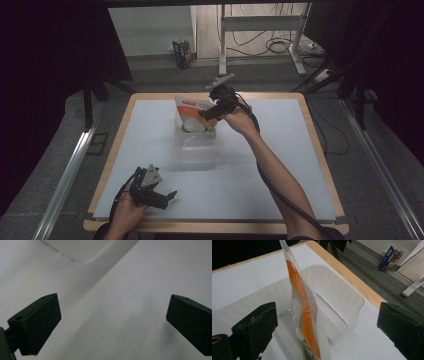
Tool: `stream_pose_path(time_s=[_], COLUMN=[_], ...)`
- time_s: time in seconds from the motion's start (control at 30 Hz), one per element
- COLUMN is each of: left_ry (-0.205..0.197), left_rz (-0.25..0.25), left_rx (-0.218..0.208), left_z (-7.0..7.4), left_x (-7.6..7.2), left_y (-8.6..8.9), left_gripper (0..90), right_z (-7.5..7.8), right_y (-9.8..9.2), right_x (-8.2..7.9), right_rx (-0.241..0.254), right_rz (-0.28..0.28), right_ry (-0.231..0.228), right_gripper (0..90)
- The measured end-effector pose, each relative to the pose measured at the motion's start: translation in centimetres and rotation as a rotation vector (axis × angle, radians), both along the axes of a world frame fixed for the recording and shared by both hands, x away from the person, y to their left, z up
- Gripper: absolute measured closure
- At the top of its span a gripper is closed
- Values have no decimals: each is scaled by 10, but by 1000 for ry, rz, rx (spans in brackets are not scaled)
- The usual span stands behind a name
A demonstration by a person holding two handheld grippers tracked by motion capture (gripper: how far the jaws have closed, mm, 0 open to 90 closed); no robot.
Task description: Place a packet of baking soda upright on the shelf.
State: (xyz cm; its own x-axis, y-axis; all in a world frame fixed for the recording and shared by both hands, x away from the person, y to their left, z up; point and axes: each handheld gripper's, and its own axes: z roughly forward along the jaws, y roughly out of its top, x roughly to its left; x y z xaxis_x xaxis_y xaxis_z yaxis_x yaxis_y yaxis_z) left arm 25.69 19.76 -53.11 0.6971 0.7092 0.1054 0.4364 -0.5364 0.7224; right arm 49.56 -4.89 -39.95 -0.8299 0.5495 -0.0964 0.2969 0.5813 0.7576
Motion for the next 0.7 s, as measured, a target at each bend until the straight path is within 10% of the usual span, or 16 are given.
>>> stream_pose_path(time_s=[0.7], left_ry=[1], left_rz=[-4], left_rx=[0], left_z=[-1], left_x=[0], left_y=[-1], left_gripper=[0], right_z=[3], right_y=[-18], right_x=[-17], right_rx=[38], right_rz=[24], right_ry=[-48], right_gripper=[0])
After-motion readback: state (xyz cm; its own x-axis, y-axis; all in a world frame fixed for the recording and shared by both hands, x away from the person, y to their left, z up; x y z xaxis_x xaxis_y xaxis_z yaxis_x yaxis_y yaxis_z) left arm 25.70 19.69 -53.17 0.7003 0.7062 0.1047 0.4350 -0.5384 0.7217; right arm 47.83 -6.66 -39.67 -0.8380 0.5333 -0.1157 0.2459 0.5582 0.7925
